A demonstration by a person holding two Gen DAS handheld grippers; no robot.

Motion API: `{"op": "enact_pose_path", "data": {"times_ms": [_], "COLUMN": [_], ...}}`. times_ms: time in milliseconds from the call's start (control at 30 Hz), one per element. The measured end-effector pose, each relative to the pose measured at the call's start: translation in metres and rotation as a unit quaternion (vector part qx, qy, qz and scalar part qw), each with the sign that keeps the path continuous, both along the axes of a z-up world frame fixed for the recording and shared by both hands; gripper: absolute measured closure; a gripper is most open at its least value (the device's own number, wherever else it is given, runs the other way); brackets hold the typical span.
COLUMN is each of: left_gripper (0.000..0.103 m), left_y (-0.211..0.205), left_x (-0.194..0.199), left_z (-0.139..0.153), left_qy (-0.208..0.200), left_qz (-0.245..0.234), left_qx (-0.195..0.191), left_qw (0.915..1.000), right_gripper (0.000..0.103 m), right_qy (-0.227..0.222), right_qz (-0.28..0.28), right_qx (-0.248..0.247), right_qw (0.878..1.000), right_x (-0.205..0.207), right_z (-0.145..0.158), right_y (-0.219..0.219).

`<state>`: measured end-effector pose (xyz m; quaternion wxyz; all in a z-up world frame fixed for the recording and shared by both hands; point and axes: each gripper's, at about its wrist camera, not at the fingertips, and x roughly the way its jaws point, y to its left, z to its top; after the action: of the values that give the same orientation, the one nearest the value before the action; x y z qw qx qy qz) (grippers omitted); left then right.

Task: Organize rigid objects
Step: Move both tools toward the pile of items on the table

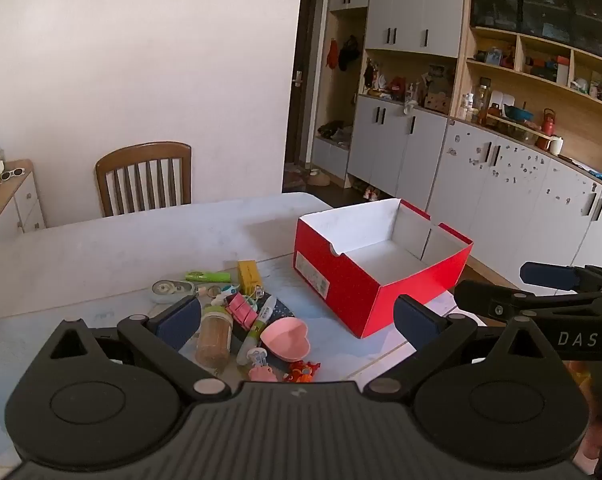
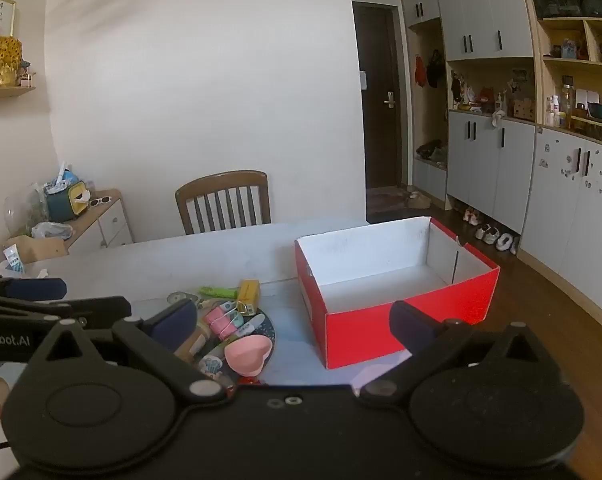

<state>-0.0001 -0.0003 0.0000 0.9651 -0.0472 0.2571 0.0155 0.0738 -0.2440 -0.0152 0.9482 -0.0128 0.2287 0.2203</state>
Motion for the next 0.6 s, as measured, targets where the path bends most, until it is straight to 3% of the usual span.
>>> {"op": "enact_pose_path", "data": {"times_ms": [600], "left_gripper": [0.0], "left_y": [0.003], "left_x": [-0.011], "left_z": [-0.001], "left_qy": [0.004], "left_qz": [0.01], "left_qx": [-0.004], "left_qw": [0.9999], "right_gripper": [0.0], "right_qy": [0.018], "right_qz": [0.012], "right_qx": [-0.002], "right_qw": [1.0], "right_x": [-0.001], "right_z": [-0.003], "right_y": [0.006]}}
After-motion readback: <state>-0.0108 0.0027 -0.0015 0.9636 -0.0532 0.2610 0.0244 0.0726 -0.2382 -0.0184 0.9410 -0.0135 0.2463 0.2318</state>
